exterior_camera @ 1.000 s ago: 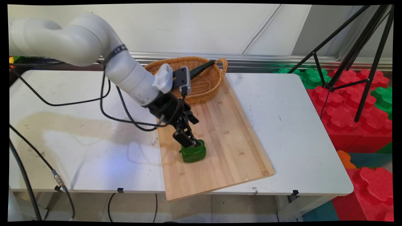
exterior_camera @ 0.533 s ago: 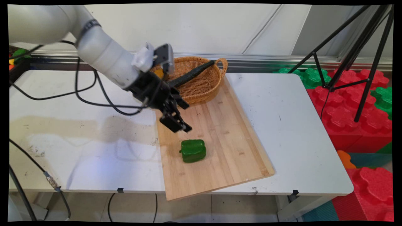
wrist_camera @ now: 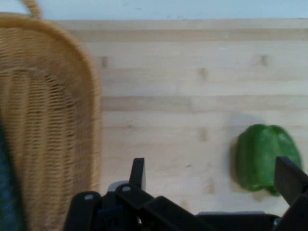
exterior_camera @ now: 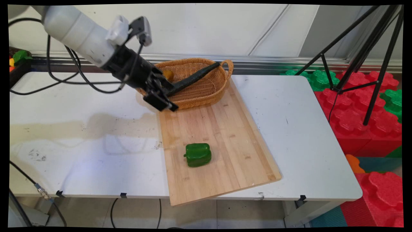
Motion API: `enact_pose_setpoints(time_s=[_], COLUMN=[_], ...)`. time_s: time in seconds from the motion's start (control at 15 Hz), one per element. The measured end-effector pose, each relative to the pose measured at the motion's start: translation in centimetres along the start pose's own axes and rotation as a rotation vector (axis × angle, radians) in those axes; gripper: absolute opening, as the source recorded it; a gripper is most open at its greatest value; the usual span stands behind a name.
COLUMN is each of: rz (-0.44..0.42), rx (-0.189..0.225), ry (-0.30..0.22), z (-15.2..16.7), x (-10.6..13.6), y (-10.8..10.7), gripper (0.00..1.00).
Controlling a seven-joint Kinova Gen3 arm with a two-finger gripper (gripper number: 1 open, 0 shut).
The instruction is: Pick up the cucumber from the vegetable basket
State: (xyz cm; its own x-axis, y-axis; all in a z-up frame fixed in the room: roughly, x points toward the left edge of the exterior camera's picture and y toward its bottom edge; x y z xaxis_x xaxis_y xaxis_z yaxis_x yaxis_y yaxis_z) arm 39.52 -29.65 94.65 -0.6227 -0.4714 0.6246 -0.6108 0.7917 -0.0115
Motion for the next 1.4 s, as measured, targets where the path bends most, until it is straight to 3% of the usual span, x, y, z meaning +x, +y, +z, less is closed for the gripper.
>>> enact_pose_setpoints(time_s=[0.27,0.67,1.0,1.4], rz=[-0.034,-0.079,-0.104,-0.120], rx=[0.068,0.160,0.195,0.218], ry=[-0.003,-0.011,-0.025,-0.045], z=[-1.3,-0.5,1.3,6.0], x=[-0.6,-0.8,-1.1,-0.4], y=[-2.9,-7.2,-9.9,-13.8], gripper=[1.00,1.00,1.00,1.00])
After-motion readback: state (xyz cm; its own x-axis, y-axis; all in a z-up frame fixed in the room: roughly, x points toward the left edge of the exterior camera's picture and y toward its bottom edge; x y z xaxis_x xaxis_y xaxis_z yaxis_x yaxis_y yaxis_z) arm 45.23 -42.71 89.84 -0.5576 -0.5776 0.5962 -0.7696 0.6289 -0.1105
